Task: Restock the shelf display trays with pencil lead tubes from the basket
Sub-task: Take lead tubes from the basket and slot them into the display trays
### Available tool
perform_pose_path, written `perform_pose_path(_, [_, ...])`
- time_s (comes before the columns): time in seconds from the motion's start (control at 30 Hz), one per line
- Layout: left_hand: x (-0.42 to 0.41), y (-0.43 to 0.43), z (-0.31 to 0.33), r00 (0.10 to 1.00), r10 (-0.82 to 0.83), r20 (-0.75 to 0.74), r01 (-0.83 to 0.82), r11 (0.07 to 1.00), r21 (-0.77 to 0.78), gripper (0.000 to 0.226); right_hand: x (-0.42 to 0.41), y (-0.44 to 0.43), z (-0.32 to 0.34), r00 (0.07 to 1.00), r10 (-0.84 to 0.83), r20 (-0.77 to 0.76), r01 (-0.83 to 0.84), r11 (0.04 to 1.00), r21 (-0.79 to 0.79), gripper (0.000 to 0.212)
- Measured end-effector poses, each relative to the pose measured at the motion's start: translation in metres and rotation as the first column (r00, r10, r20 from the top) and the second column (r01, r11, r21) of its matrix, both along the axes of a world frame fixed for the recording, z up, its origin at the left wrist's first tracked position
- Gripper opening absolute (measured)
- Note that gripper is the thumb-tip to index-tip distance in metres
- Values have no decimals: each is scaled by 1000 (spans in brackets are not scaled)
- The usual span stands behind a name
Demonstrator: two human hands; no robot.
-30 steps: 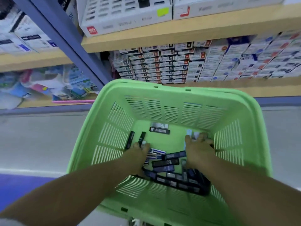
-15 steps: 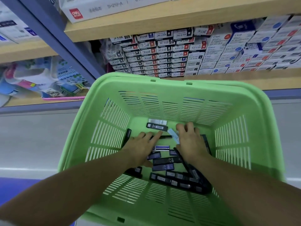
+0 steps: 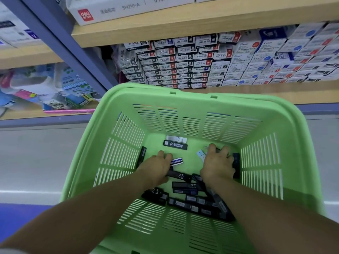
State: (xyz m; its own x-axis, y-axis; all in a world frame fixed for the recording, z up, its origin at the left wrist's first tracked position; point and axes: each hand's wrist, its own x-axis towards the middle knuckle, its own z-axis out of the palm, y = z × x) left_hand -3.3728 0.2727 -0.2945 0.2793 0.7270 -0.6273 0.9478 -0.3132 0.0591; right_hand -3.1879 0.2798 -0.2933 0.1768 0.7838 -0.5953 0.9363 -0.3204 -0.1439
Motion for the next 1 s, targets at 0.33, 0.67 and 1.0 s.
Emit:
perform_pose_path(0.33, [0, 32, 23, 844, 492, 212, -443, 864, -240, 44, 6, 6, 0, 904, 1, -428, 62, 989, 133, 37])
perform_pose_path(0.67, [24, 32, 81, 347, 835, 428, -607, 548, -576, 15, -27, 16, 48, 72, -698, -713, 420, 669, -613, 14])
perform_pose_path(1.0, [27, 30, 140, 812, 419, 406, -419, 903, -94, 46, -44, 11, 88, -63, -680, -730, 403, 652, -642, 32])
